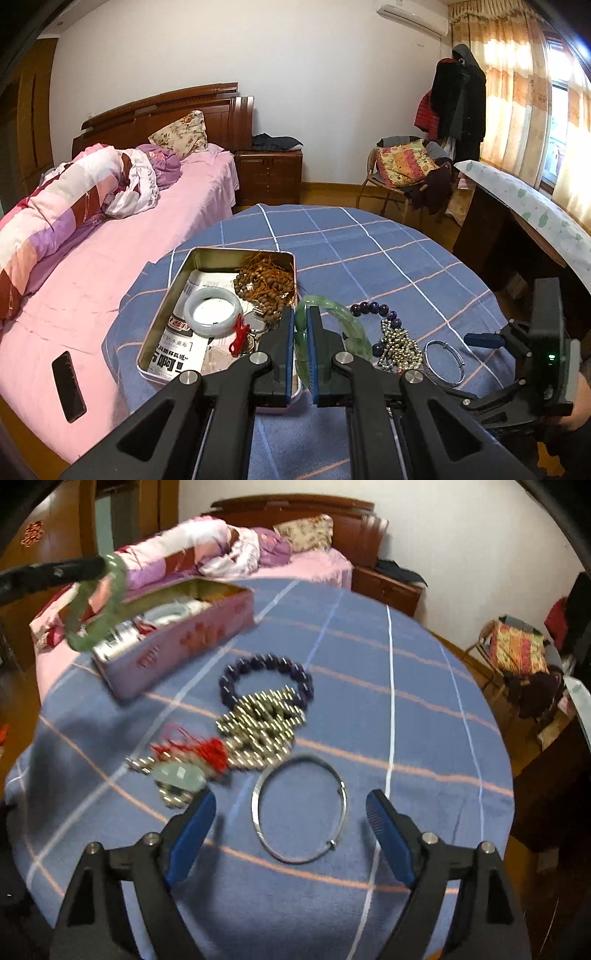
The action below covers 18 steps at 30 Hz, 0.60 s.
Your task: Organize jewelry
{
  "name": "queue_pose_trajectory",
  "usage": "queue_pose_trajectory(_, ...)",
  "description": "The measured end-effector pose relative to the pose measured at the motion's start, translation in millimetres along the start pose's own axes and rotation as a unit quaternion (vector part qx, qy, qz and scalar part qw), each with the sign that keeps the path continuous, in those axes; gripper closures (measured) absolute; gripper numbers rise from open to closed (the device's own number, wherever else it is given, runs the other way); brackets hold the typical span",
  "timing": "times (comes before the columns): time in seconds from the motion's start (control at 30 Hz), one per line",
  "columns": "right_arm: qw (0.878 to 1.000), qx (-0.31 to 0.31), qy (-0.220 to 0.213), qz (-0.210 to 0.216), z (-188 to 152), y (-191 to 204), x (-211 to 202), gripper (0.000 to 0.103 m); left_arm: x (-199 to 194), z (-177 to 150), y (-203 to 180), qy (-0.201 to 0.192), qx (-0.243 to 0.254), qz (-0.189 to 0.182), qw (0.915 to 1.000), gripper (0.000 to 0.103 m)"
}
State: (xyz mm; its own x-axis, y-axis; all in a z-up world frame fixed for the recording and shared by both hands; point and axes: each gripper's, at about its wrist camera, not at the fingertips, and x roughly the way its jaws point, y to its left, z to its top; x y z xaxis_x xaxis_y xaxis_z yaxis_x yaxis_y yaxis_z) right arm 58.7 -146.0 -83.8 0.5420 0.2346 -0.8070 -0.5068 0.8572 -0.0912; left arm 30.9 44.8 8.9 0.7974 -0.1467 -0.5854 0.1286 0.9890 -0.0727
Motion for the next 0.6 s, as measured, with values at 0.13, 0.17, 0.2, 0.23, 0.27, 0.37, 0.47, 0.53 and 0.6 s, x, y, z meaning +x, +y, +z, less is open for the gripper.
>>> queue_pose_trajectory(0.13,0.999,0.040,0.009,0.030,-0.8,-15.0,10.9,0.039,5.7,-2.0,2.0,0.006,-0.005,0.003,1.0000,0.098)
queue_pose_trajectory(0.17,0.999,0.040,0.004,0.027,-0.8,-15.0,9.7,0.040,6.8,-2.1,2.0,0.007,-0.005,0.005,1.0000,0.098)
queue_pose_trajectory(0.2,0.999,0.040,0.002,0.023,-0.9,-14.3,9.6,0.040,7.2,-2.0,2.2,0.007,-0.004,0.005,1.0000,0.098)
queue_pose_trajectory(0.23,0.999,0.040,0.002,0.023,-1.2,-13.6,9.5,0.040,7.2,-1.5,2.3,0.007,-0.004,0.005,1.0000,0.098)
queue_pose_trajectory(0.27,0.999,0.044,-0.005,0.025,-1.9,-13.5,6.4,0.040,7.1,-1.8,1.9,0.006,-0.004,0.005,1.0000,0.098)
queue_pose_trajectory(0.37,0.998,0.053,-0.026,0.015,-0.5,-15.9,-6.4,0.041,4.3,1.5,4.2,-0.001,0.000,0.005,1.0000,0.098)
queue_pose_trajectory(0.47,0.997,0.059,-0.050,0.009,9.8,-18.3,-22.4,0.041,-2.3,9.8,11.5,-0.014,0.004,0.012,0.9998,0.098)
queue_pose_trajectory(0.53,0.996,0.054,-0.066,0.008,22.0,-17.3,-32.1,0.041,-4.7,16.3,19.9,-0.022,0.002,0.020,0.9996,0.098)
queue_pose_trajectory(0.6,0.995,0.048,-0.084,0.016,38.6,-12.5,-40.5,0.041,-7.0,21.6,28.4,-0.029,-0.001,0.030,0.9991,0.098)
